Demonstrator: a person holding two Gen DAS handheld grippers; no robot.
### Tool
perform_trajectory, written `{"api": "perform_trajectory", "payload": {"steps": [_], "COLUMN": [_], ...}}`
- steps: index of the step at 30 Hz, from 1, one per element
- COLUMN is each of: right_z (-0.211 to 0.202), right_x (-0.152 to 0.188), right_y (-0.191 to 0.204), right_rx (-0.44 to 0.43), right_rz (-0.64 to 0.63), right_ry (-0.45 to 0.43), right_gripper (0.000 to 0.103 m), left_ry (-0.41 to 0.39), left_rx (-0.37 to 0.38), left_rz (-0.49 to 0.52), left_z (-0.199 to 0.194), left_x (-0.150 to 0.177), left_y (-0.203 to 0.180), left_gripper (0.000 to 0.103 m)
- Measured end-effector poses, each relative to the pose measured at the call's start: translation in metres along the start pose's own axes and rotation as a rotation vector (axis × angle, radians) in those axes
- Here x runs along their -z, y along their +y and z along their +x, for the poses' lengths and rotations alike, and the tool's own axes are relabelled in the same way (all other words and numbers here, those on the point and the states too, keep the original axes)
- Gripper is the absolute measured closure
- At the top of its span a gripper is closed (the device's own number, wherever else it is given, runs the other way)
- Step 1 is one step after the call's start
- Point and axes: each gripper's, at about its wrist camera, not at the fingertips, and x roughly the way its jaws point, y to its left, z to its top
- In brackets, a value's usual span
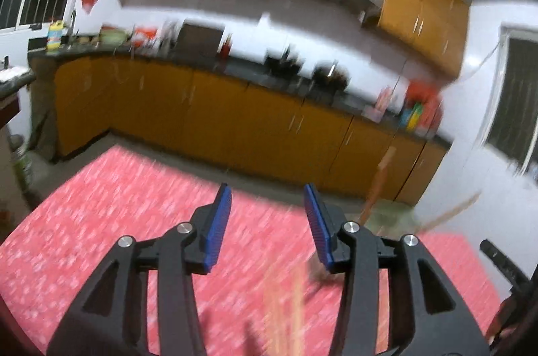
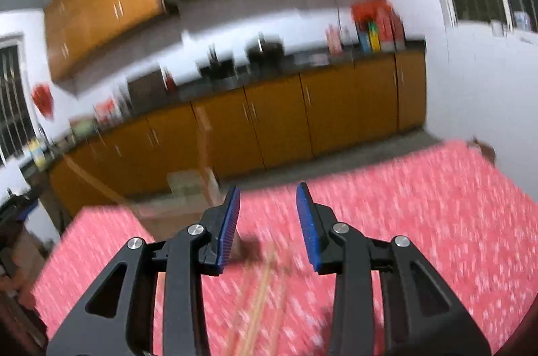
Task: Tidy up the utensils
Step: 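Grasp another wooden chopstick with the left tool while the right tool grasps one too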
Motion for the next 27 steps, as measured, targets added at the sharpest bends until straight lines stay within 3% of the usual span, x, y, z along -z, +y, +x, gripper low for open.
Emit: {"api": "perform_trajectory", "payload": {"steps": [4,8,12,16,22,27], "right_z": [0.041,0.056,0.058,0.056,0.066,0.067], "right_x": [0.050,0.091,0.111,0.117,0.104,0.106], "right_y": [-0.004,0.004,0.007,0.007,-0.014,-0.013], "right_rx": [-0.030,-0.038,-0.013,0.027,0.080,0.080], "right_rz": [0.005,-0.026,-0.059,-0.095,-0.006,-0.024], "right_ry": [0.248,0.359,0.396,0.373,0.362,0.357], "right_gripper": [0.074,0.077,0.077,0.095,0.096,0.096], "left_ry": [0.180,0.294,0.350,0.377,0.427,0.468], "left_rx": [-0.039,-0.036,-0.013,0.017,0.065,0.105], "left_rz": [0.038,0.055,0.065,0.063,0.078,0.098], "left_z": [0.021,0.030,0.029,0.031,0.031,0.036], "left_x": [0.045,0.080,0.109,0.120,0.134,0.143], "left_y": [0.019,0.028,0.032,0.027,0.010,-0.002], "left_gripper": [0.058,0.058,0.059,0.061,0.070,0.081]}}
